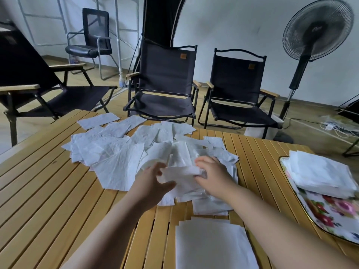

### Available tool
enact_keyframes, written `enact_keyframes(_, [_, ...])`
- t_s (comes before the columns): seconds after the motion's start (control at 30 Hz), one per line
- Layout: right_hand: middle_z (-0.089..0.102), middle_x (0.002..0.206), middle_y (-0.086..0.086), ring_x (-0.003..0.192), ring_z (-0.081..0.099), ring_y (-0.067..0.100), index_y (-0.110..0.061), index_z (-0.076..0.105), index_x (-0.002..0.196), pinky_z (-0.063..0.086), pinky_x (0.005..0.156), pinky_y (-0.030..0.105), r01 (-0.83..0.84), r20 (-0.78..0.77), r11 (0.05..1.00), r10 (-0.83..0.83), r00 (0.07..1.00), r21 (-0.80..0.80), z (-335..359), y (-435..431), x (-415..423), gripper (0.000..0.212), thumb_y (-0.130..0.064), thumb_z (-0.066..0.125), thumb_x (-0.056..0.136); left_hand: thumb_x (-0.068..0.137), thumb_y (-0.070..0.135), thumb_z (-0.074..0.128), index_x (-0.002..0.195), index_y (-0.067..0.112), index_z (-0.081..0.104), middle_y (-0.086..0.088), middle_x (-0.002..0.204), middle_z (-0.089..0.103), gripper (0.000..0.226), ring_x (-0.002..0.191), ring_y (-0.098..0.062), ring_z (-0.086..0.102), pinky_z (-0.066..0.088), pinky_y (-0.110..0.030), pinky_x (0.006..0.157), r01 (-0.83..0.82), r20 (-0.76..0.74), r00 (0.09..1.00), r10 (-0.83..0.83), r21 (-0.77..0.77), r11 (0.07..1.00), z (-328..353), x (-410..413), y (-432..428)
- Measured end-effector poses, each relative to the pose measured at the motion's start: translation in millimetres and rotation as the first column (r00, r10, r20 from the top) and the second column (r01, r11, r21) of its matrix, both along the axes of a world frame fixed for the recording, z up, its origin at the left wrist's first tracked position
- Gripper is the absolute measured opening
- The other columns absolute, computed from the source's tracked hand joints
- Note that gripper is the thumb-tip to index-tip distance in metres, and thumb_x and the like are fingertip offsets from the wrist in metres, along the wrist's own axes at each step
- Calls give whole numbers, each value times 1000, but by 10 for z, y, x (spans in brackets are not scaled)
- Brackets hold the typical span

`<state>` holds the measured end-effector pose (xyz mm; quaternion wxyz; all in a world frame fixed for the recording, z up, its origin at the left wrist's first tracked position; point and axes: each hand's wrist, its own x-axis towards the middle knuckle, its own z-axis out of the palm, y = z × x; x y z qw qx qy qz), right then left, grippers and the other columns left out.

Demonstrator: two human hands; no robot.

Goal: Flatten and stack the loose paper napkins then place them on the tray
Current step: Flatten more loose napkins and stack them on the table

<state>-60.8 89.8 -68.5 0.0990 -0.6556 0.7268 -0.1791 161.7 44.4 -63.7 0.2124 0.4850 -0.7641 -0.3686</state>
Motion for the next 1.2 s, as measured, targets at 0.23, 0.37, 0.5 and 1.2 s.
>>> enact_keyframes(0.23, [70,102,1,99,65,21,-16,65,104,56,91,44,78,388,997,-69,919,-8,232,669,279,30,-42,67,88,81,36,80,131,29,56,7,124,59,56,114,-17,56,50,-35,94,70,-156,986,-67,15,997,38,-17,-1])
enact_keyframes(0.37, [77,92,1,87,73,23,-16,72,97,57,86,47,195,618,980,-170,768,27,358,1045,270,21,-34,74,86,89,24,73,78,22,72,10,67,61,11,63,-4,53,42,-18,61,213,-164,966,-201,62,975,120,-13,107])
enact_keyframes(0.5, [71,75,14,57,62,17,-6,72,93,45,60,32,234,574,931,-357,737,279,326,1297,163,32,-38,72,89,91,32,70,79,21,73,10,57,53,17,50,-3,42,34,-15,47,317,-1,947,-320,145,937,168,-16,380])
enact_keyframes(1.2, [64,103,-12,83,57,0,-29,64,111,44,61,17,527,300,847,-521,799,68,-112,1244,-448,25,-23,75,89,96,41,58,91,30,67,10,81,70,15,56,1,55,36,-15,50,216,293,932,-211,16,976,-58,-238,556])
